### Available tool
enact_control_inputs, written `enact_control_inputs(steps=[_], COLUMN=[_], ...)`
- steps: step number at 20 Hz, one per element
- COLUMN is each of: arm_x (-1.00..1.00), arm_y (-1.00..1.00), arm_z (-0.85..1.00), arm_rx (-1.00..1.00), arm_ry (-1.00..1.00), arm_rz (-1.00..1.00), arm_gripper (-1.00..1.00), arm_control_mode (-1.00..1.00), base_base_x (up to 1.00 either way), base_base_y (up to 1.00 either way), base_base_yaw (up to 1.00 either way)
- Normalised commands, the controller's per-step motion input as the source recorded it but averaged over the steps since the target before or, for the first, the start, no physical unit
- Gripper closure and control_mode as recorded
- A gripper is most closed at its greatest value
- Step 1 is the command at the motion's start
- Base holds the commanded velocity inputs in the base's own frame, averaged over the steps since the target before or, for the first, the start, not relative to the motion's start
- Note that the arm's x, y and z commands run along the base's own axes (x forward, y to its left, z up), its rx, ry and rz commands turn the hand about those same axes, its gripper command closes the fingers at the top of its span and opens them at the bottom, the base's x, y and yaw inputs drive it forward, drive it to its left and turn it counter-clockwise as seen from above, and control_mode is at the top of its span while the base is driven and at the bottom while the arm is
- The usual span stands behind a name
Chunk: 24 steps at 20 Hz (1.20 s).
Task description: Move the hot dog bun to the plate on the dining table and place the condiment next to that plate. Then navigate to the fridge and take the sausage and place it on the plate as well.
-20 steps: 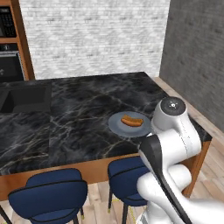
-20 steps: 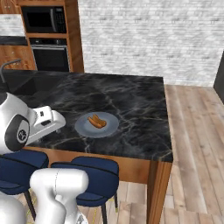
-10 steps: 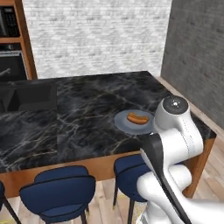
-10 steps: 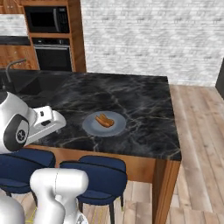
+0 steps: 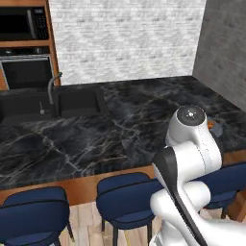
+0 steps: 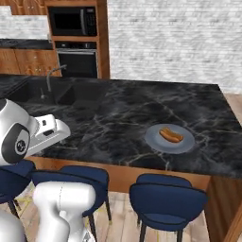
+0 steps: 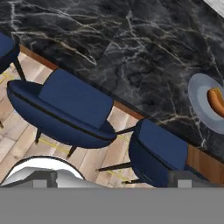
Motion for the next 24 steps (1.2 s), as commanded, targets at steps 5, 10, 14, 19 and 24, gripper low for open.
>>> enact_control_inputs(steps=[5, 10, 14, 19, 24], arm_x=[0.00, 0.00, 0.00, 0.00, 0.00], arm_y=[0.00, 0.00, 0.00, 0.00, 0.00], arm_z=[0.00, 0.00, 0.00, 0.00, 0.00], arm_rx=[0.00, 0.00, 0.00, 0.00, 0.00], arm_ry=[0.00, 0.00, 0.00, 0.00, 0.00], arm_rz=[0.00, 0.00, 0.00, 0.00, 0.00], arm_gripper=[-1.00, -1.00, -1.00, -1.00, -1.00], arm_control_mode=[1.00, 1.00, 1.00, 1.00, 1.00], base_base_x=[0.01, -0.36, -0.50, -0.40, -0.23], base_base_y=[1.00, 1.00, 1.00, 1.00, 1.00], base_base_yaw=[0.00, 0.00, 0.00, 0.00, 0.00])
